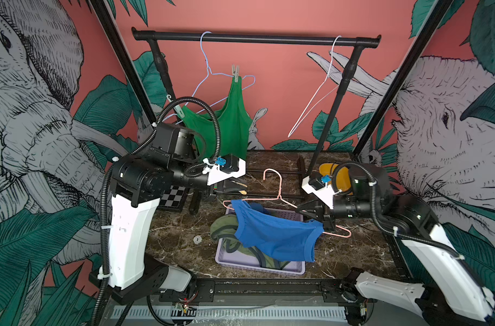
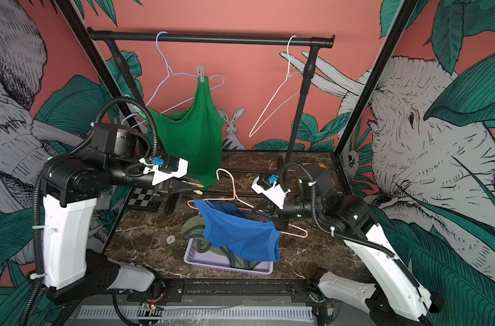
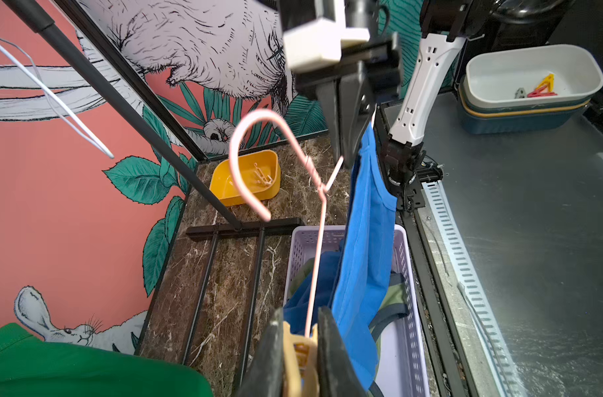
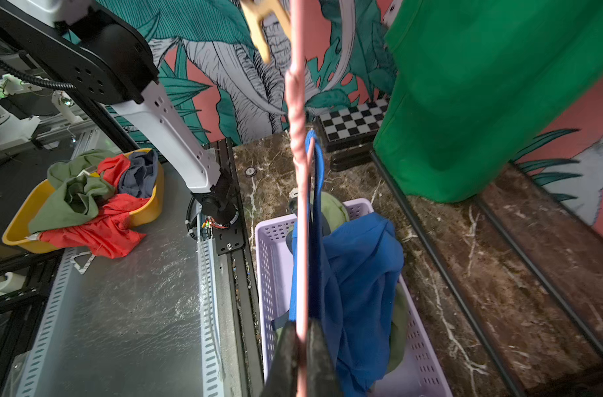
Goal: Remove the clothespins securing tank tops to the hanger
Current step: Remove the clothespin from the hanger, then place the hanger in the basket.
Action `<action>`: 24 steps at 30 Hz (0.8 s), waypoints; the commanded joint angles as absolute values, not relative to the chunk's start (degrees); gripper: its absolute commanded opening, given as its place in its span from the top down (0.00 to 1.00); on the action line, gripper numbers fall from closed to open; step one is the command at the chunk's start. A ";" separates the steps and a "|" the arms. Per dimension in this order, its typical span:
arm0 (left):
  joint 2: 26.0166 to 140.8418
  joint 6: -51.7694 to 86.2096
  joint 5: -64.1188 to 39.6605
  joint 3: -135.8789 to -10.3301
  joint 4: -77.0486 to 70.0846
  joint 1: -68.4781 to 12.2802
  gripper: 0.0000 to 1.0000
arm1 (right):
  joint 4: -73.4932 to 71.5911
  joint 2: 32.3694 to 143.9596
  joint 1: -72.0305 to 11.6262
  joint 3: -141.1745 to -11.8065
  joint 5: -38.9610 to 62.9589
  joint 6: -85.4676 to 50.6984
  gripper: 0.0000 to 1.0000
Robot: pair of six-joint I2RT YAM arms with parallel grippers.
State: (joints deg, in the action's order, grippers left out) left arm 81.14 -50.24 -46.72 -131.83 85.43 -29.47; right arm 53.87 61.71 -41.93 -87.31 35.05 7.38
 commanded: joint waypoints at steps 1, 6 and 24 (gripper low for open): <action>79.99 -48.58 -49.42 -132.81 85.98 -29.26 1.00 | 43.52 62.56 -41.48 -84.60 42.09 4.36 1.00; 79.69 -48.02 -50.66 -130.71 84.75 -29.27 1.00 | 31.32 65.91 -41.24 -76.46 47.76 -2.29 1.00; 79.19 -37.40 -53.67 -120.24 72.98 -29.31 1.00 | 21.11 80.07 -40.17 -58.69 39.03 -8.19 1.00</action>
State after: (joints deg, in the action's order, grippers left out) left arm 80.07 -41.28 -51.51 -122.37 77.17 -29.47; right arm 21.56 79.50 -40.47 -59.61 42.50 -8.78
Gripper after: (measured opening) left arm 0.155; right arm 0.048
